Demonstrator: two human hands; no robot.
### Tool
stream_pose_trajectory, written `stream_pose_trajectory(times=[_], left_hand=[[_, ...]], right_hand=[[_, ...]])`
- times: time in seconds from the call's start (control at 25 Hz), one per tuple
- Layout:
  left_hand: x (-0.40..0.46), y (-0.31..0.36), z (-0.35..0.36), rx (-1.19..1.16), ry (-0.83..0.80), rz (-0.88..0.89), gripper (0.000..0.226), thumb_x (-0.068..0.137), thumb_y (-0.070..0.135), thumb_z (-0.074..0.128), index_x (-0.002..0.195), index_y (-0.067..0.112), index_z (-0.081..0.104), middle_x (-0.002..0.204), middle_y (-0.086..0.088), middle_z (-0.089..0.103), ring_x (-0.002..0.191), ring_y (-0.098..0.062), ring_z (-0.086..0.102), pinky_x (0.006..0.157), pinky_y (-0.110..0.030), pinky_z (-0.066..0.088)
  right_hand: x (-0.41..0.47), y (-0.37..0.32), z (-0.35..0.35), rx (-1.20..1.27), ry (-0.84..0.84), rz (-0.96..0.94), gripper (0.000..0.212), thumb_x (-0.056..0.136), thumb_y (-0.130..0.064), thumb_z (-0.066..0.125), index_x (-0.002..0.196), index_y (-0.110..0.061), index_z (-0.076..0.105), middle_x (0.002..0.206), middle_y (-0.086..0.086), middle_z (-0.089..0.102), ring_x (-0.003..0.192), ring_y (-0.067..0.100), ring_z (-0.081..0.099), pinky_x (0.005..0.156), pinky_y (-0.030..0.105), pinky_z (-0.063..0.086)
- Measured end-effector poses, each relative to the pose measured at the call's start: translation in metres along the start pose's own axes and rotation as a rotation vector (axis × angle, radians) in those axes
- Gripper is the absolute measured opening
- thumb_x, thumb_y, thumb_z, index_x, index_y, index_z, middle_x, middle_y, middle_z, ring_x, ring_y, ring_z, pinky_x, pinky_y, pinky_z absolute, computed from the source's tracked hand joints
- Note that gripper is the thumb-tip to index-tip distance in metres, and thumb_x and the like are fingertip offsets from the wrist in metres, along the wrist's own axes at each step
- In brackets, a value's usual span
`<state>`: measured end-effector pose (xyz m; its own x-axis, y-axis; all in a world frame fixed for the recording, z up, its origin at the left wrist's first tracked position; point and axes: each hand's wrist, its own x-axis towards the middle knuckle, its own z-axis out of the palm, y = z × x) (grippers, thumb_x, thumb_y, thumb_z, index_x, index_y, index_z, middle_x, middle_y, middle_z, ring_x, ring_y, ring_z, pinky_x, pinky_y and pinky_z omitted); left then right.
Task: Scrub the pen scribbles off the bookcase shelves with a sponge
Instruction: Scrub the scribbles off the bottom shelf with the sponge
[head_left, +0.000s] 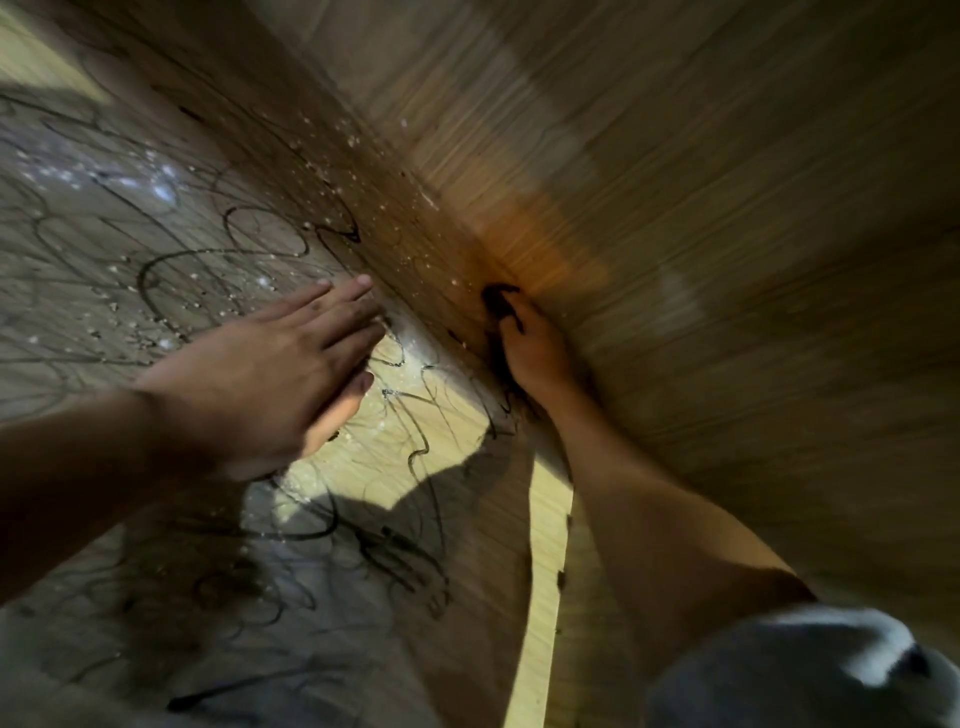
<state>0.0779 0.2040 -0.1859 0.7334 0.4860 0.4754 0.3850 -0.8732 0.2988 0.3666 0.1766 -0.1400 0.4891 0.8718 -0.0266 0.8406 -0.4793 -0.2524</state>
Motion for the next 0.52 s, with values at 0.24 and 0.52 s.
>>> stream_pose_trajectory(times=[0.24, 0.52], left_hand=[[-0.001, -0.001, -0.002, 0.085, -0.024, 0.003, 0.062, 0.098, 0.043, 0.026, 0.133, -0.002, 0.051, 0.140, -0.022, 0.050, 0.140, -0.032, 0.034, 0.114, -0.044, 0.017], [0.000, 0.001, -0.003, 0.104, -0.037, 0.011, 0.063, 0.097, 0.043, 0.026, 0.133, -0.002, 0.052, 0.138, -0.020, 0.053, 0.141, -0.031, 0.033, 0.116, -0.051, 0.016]], right_hand=[[-0.004, 0.053, -0.002, -0.182, 0.137, 0.345, 0.044, 0.097, -0.024, 0.038, 0.138, -0.014, 0.050, 0.143, 0.011, 0.048, 0.130, 0.031, 0.044, 0.110, 0.041, 0.033], [-0.027, 0.014, 0.008, -0.032, 0.067, -0.111, 0.045, 0.100, -0.013, 0.041, 0.145, -0.014, 0.040, 0.152, 0.003, 0.036, 0.142, 0.018, 0.028, 0.117, 0.028, 0.017]])
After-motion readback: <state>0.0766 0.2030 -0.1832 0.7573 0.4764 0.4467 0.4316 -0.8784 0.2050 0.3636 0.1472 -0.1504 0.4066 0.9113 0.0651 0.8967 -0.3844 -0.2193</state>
